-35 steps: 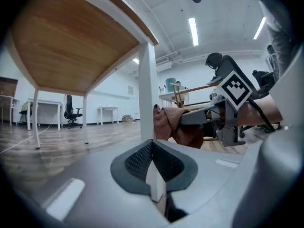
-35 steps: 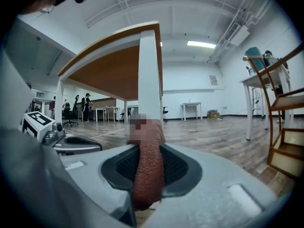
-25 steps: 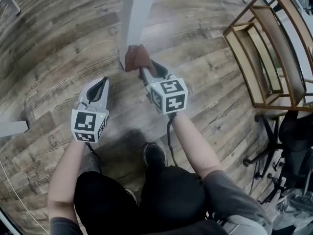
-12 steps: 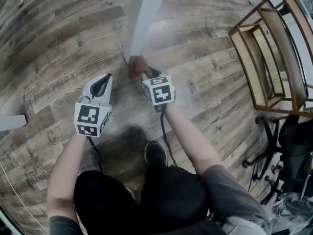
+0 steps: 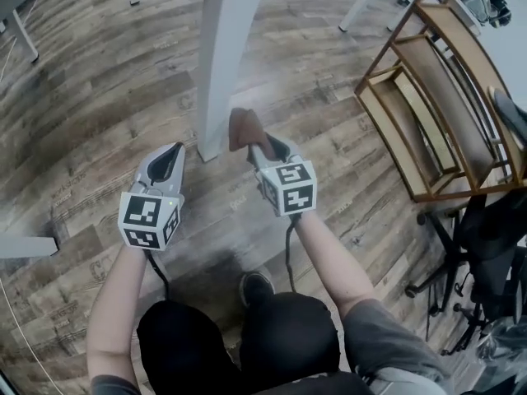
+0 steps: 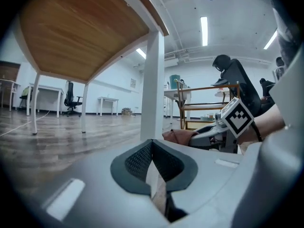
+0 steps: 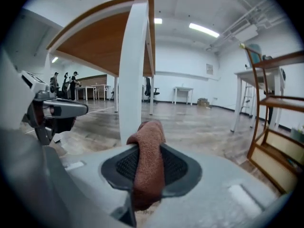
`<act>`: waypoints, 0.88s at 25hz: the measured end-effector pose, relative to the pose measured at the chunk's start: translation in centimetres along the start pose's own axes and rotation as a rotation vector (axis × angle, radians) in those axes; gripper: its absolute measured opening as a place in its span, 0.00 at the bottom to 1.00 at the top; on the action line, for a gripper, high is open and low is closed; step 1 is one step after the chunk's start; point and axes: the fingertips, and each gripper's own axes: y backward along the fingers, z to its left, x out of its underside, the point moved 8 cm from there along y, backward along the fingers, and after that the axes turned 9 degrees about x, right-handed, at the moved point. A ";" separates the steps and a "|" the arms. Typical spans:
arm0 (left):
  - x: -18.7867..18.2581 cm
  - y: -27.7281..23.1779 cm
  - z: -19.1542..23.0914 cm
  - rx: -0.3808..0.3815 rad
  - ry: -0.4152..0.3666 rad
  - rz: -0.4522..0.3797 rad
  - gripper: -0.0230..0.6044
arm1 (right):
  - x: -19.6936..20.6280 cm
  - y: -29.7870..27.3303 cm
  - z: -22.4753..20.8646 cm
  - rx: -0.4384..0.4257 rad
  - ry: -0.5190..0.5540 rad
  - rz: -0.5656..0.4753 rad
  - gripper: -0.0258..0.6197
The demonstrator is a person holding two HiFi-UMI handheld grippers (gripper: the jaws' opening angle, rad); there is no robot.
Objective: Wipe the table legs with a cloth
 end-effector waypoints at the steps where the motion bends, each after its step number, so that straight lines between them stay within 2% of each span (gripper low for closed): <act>1: -1.7 -0.2 0.4 -0.008 -0.019 -0.022 0.07 | -2.3 0.5 -0.5 0.000 0.026 -0.050 0.18; 7: -10.1 -0.3 1.0 -0.026 -0.081 -0.092 0.07 | -15.5 4.6 -2.2 0.008 0.247 -0.310 0.18; 15: -19.0 1.2 -0.1 0.010 -0.131 -0.177 0.07 | -28.6 8.0 -4.3 0.058 0.314 -0.515 0.18; 19: -20.1 1.7 -0.1 -0.002 -0.106 -0.200 0.07 | -32.2 9.6 -4.3 0.073 0.299 -0.613 0.18; 22: -18.7 1.4 -0.2 0.010 -0.106 -0.169 0.07 | -30.6 9.2 -3.6 0.068 0.323 -0.565 0.18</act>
